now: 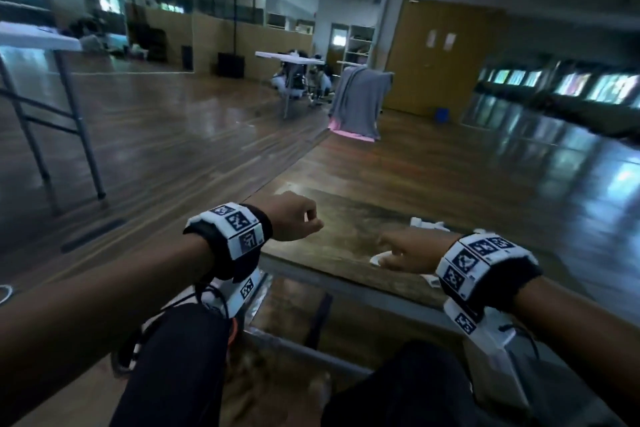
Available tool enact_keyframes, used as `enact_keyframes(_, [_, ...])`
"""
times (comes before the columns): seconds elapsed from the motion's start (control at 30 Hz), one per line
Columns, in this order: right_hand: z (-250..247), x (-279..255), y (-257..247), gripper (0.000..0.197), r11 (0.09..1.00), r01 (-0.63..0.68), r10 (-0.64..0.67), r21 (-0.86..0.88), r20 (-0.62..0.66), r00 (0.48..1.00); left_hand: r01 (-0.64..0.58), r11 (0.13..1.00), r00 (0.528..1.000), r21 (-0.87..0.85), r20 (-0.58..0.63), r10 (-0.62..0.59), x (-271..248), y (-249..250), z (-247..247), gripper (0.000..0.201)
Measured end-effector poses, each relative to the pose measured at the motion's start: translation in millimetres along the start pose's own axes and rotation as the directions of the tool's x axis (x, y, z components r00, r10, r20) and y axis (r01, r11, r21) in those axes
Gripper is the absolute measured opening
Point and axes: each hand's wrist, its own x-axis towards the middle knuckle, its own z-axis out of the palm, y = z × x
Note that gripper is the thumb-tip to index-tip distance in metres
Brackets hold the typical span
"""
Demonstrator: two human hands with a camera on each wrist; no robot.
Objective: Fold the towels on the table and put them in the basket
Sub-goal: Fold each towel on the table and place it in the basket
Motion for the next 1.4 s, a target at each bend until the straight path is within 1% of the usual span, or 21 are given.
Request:
enact_keyframes(0.13, [11,-27,49,0.043,0.976,-0.202,0.202,0.078,0.008,0.979,-0.113,0.993,0.993,0.019,0.023,0.113,26,40,6,0.036])
enact_keyframes(0.2, [21,-30,71,0.040,0.955,-0.274,0.274,0.112,0.016,0.962,-0.157,0.987,0.986,0.035,0.066,0.154,43,54,13,0.037])
enact_keyframes(0.3, [42,-27,100,0.039,0.927,-0.346,0.348,0.146,0.013,0.938,-0.212,0.977,0.970,0.033,0.127,0.206,75,69,33,0.038])
enact_keyframes(0.37, [61,-18,121,0.037,0.913,-0.380,0.382,0.148,0.020,0.924,-0.260,0.966,0.951,0.008,0.173,0.254,100,78,53,0.037])
enact_keyframes(0.47, [99,1,154,0.036,0.860,-0.449,0.437,0.241,0.107,0.893,-0.300,0.954,0.925,-0.005,0.241,0.292,139,92,89,0.044])
enact_keyframes(0.53, [125,14,176,0.036,0.829,-0.481,0.460,0.287,0.140,0.877,-0.342,0.939,0.902,0.019,0.286,0.323,165,104,119,0.041])
enact_keyframes(0.6, [151,30,198,0.034,0.801,-0.511,0.496,0.312,0.131,0.858,-0.398,0.917,0.882,0.039,0.293,0.370,189,118,151,0.036])
enact_keyframes(0.67, [174,48,216,0.034,0.774,-0.538,0.554,0.334,0.054,0.831,-0.439,0.898,0.874,0.030,0.246,0.419,214,134,182,0.033])
enact_keyframes(0.73, [190,67,231,0.036,0.775,-0.537,0.592,0.334,-0.082,0.802,-0.471,0.882,0.871,0.004,0.157,0.465,238,149,207,0.036])
enact_keyframes(0.8, [203,85,245,0.043,0.793,-0.537,0.599,0.287,-0.208,0.773,-0.497,0.866,0.867,0.048,0.075,0.493,260,165,225,0.040])
enact_keyframes(0.83, [208,93,250,0.047,0.804,-0.540,0.591,0.249,-0.244,0.768,-0.501,0.861,0.865,0.086,0.046,0.499,269,172,231,0.041])
enact_keyframes(0.9, [216,106,258,0.050,0.818,-0.549,0.576,0.174,-0.264,0.774,-0.493,0.856,0.868,0.156,0.028,0.495,283,185,237,0.038])
enact_keyframes(0.93, [219,111,260,0.047,0.822,-0.551,0.569,0.145,-0.261,0.780,-0.487,0.853,0.871,0.189,0.033,0.490,289,190,239,0.034])
enact_keyframes(1.03, [223,119,262,0.029,0.828,-0.548,0.558,0.120,-0.283,0.780,-0.484,0.839,0.871,0.250,0.042,0.490,300,196,239,0.020])
enact_keyframes(1.1, [225,117,260,0.023,0.822,-0.550,0.566,0.150,-0.326,0.757,-0.487,0.852,0.868,0.190,-0.001,0.497,302,194,235,0.017])
enact_keyframes(1.2, [220,107,255,0.023,0.811,-0.545,0.584,0.213,-0.356,0.729,-0.512,0.857,0.853,0.054,-0.084,0.515,294,186,221,0.013])
enact_keyframes(1.27, [211,95,251,0.022,0.812,-0.535,0.583,0.231,-0.352,0.733,-0.542,0.839,0.831,0.043,-0.123,0.543,287,179,205,0.012])
enact_keyframes(1.33, [201,78,249,0.023,0.820,-0.521,0.573,0.238,-0.336,0.748,-0.550,0.834,0.818,0.047,-0.171,0.549,280,172,185,0.014])
enact_keyframes(1.4, [188,58,246,0.022,0.807,-0.518,0.589,0.283,-0.331,0.737,-0.547,0.835,0.810,0.065,-0.210,0.547,272,163,163,0.013])
